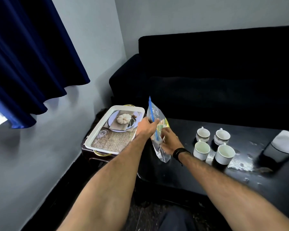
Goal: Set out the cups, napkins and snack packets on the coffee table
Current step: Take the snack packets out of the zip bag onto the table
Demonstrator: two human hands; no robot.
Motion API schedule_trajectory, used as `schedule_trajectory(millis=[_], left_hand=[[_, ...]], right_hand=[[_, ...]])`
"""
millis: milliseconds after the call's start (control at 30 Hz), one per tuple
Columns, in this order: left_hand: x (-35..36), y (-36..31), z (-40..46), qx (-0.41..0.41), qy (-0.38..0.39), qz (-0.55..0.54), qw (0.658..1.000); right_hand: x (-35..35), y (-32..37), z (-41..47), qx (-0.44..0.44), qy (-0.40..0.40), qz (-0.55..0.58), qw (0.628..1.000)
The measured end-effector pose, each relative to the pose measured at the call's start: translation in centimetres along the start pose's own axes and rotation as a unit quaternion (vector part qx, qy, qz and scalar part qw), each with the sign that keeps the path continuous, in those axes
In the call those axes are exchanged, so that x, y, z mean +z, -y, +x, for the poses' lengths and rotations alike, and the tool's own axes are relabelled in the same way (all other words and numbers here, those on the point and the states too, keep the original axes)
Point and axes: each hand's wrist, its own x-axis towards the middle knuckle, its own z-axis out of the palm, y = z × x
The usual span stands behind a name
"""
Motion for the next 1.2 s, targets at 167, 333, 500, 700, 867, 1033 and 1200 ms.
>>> schedule_trajectory(millis=[167, 333, 500, 700, 867, 1033, 1200], left_hand=[[-0.8, 1.1, -1.1, 0.033, -0.009, -0.036, 0.999], [-1.7, 1.2, -1.9, 0.036, 0.044, -0.119, 0.991], [-0.5, 0.1, -2.5, -0.001, 0.111, -0.267, 0.957], [1.3, 0.6, -3.4, 0.009, 0.128, -0.275, 0.953], [2.2, 0.1, -3.0, 0.015, 0.077, -0.196, 0.977], [2.5, -0.4, -2.9, 0.003, 0.053, -0.099, 0.994], [2.8, -0.2, -3.2, 0.044, 0.017, 0.025, 0.999]], right_hand=[[-0.8, 0.5, -1.4, -0.007, 0.06, -0.001, 0.998], [-4.4, 2.1, -0.2, 0.017, -0.032, 0.197, 0.98], [-5.7, 3.7, 1.0, 0.038, -0.077, 0.204, 0.975], [-6.6, 2.5, 1.0, 0.072, -0.053, 0.159, 0.983], [-7.0, 2.9, 1.6, 0.091, -0.059, 0.117, 0.987], [-6.4, 3.1, 1.2, 0.117, -0.06, 0.1, 0.986], [-5.5, 3.3, 0.6, 0.131, -0.086, 0.082, 0.984]])
